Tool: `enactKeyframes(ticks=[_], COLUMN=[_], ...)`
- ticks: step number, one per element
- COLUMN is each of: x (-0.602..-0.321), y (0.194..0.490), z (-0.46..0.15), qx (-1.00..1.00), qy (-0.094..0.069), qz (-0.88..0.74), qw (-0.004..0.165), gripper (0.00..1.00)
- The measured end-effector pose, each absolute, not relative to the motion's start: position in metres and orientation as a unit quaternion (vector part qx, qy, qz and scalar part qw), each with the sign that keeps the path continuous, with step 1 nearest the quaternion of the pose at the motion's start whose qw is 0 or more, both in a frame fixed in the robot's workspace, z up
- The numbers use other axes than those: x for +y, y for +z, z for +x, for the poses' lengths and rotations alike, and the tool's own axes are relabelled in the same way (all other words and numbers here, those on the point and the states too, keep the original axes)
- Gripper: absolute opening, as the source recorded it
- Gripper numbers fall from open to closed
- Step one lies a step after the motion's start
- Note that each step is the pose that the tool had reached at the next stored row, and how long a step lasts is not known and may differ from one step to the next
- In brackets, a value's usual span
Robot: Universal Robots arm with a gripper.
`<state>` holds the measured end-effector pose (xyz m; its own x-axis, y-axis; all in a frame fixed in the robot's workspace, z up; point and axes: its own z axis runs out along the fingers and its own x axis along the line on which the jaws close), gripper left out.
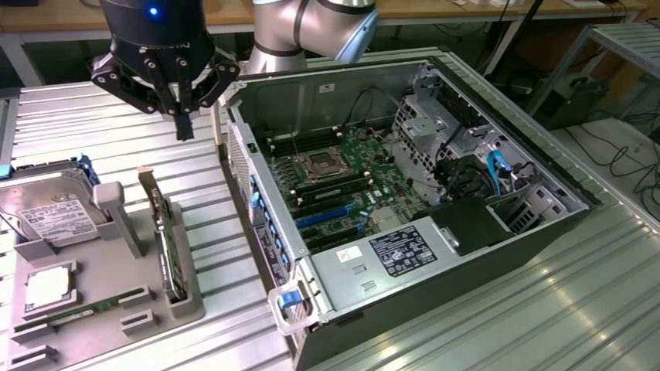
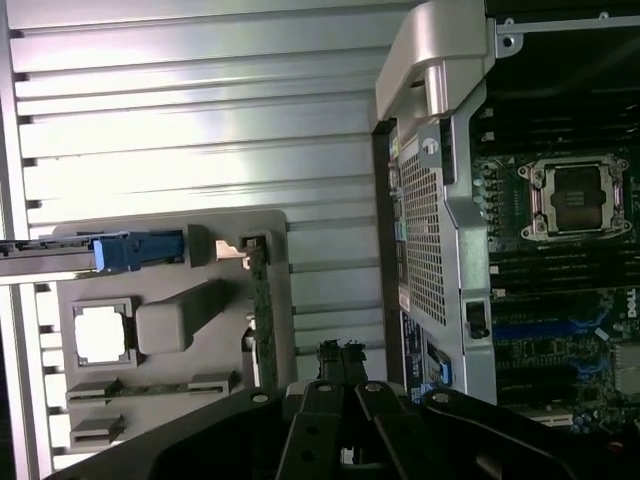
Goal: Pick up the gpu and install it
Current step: 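Reach for the gpu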
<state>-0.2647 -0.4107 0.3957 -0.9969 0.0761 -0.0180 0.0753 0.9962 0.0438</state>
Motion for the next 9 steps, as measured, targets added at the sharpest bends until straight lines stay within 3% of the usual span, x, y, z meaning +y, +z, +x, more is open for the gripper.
enactKeyframes(ticks=[9], x=[-0.413], y=[0.395], z=[-0.281], qx=[0.999], qy=[0.022], qz=[0.038], qw=[0.010], gripper=[0.11])
